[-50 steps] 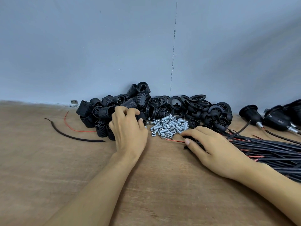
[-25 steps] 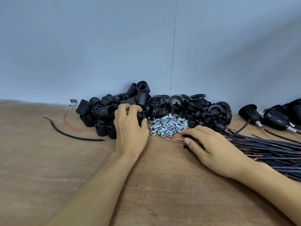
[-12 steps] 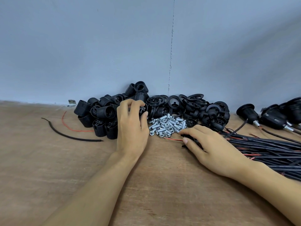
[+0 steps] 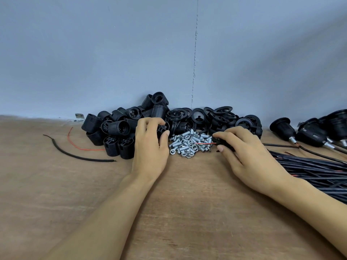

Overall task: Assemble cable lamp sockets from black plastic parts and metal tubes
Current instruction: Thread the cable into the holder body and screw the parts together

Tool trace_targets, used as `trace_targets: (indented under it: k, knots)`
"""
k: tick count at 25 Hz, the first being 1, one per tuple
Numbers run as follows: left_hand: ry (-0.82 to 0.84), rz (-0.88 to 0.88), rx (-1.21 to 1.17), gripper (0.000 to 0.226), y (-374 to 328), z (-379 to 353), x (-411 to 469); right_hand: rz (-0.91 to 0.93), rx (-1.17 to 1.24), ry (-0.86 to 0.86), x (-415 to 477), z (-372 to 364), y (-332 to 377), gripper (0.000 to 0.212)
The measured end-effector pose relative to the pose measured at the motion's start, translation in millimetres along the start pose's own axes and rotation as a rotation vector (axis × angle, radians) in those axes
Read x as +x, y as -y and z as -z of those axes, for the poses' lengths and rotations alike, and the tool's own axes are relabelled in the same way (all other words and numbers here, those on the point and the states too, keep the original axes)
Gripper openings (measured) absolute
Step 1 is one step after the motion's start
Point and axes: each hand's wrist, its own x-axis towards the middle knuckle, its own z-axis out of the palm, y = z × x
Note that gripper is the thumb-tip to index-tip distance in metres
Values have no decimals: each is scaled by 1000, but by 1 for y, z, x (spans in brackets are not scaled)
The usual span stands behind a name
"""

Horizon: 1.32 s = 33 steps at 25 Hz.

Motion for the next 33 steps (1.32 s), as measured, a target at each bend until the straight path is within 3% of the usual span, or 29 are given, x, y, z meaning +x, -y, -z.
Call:
trace_targets:
  k: [7, 12, 15, 18, 22, 27, 33]
  knots:
    - [-38, -74, -13, 23, -4, 4, 1, 31, -29, 74, -1, 2, -2, 36]
    - [-24, -196, -87, 28, -30, -2, -10, 1, -85, 20, 3, 10, -2, 29]
    - [130, -56, -264, 28, -46, -6, -21, -49, -99, -19, 6, 17, -1, 22]
    - [300, 101, -393, 20, -56, -8, -27, -80, -133, 126, 9, 18, -4, 15]
    - [476, 101, -341, 27, -55, -11, -30, -77, 58, 234, 12, 18, -11, 14]
    - [514, 88, -327, 34, -54, -11, -30, -41, 114, 390, 10, 15, -10, 6]
    - [510, -81, -121, 30, -53, -11, -32, -185, 135, 228, 9, 12, -14, 7]
